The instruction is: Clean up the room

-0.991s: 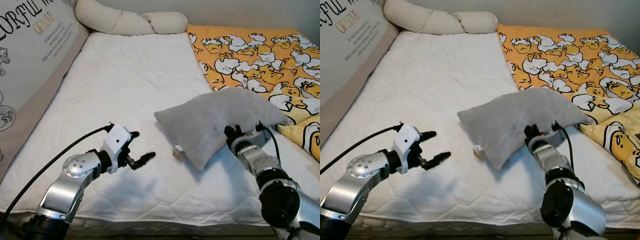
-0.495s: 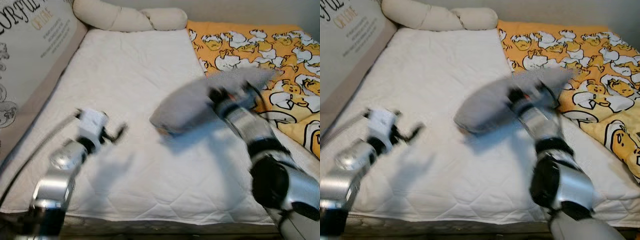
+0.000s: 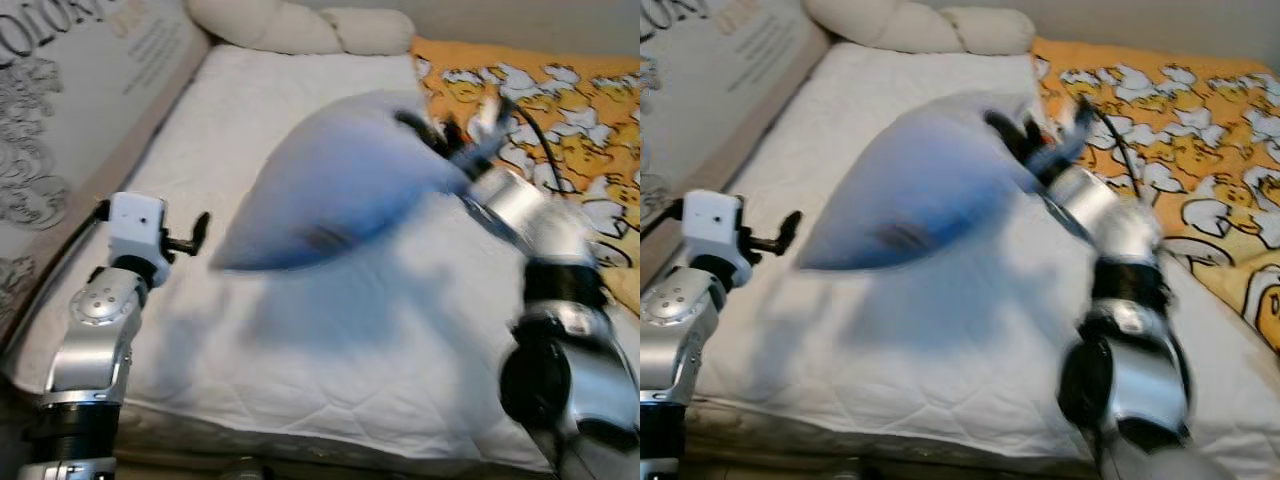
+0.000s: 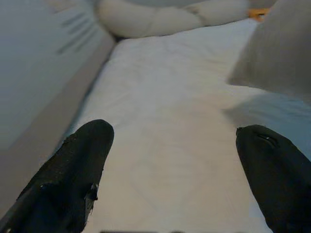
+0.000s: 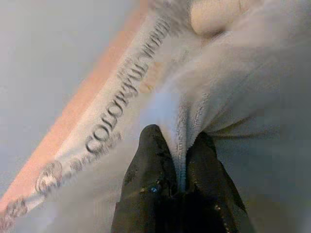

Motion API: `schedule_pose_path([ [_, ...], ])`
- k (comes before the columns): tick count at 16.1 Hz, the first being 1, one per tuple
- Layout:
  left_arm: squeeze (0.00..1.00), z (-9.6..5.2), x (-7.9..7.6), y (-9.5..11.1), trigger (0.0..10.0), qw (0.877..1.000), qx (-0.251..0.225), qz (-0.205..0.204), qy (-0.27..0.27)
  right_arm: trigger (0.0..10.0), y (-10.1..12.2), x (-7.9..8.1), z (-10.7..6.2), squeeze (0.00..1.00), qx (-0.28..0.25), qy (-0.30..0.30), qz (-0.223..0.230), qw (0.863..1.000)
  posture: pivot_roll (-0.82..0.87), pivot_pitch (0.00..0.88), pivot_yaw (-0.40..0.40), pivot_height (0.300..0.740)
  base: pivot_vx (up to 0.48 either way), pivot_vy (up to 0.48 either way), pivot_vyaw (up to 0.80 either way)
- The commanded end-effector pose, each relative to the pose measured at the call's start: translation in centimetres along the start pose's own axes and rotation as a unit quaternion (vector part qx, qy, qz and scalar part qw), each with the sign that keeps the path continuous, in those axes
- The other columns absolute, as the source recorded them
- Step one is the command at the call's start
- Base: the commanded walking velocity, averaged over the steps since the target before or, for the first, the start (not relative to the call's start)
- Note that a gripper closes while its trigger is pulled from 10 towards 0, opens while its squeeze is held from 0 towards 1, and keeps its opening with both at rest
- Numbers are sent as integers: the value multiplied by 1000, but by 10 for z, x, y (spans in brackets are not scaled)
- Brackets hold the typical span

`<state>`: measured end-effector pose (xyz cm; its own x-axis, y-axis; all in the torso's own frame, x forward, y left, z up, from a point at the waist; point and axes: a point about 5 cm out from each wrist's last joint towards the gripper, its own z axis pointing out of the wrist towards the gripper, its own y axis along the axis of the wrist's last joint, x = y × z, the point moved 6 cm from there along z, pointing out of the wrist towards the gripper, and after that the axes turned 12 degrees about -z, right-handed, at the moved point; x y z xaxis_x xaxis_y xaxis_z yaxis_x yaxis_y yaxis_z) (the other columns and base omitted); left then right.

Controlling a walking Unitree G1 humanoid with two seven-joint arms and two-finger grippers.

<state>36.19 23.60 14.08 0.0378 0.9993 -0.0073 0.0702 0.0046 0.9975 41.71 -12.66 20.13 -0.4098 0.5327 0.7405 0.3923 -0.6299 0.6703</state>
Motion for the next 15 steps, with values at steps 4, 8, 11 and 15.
schedule_pose_path([
  [4, 0, 10, -8, 2, 10000, 999, 5, -46, -18, 0, -100, -92, -57, 0, 128, -107, 24, 986, 11, 0, 8, 740, 0, 0, 0],
  [8, 1000, 16, -74, -46, 10000, 979, 112, -53, -159, 0, -157, -159, -110, 0, 209, -280, -43, 936, 28, 0, 4, 740, 0, 0, 0],
  [11, 1000, 13, -93, -71, 10000, 960, 172, -84, -204, 0, -149, -155, -97, 0, 183, -265, -38, 946, 16, 0, 19, 740, 0, 0, 0],
  [15, 1000, 12, -116, -95, 10000, 923, 240, -175, -246, 0, -150, -151, -87, 0, 176, -253, -48, 950, 18, 0, 10, 740, 0, 0, 0],
])
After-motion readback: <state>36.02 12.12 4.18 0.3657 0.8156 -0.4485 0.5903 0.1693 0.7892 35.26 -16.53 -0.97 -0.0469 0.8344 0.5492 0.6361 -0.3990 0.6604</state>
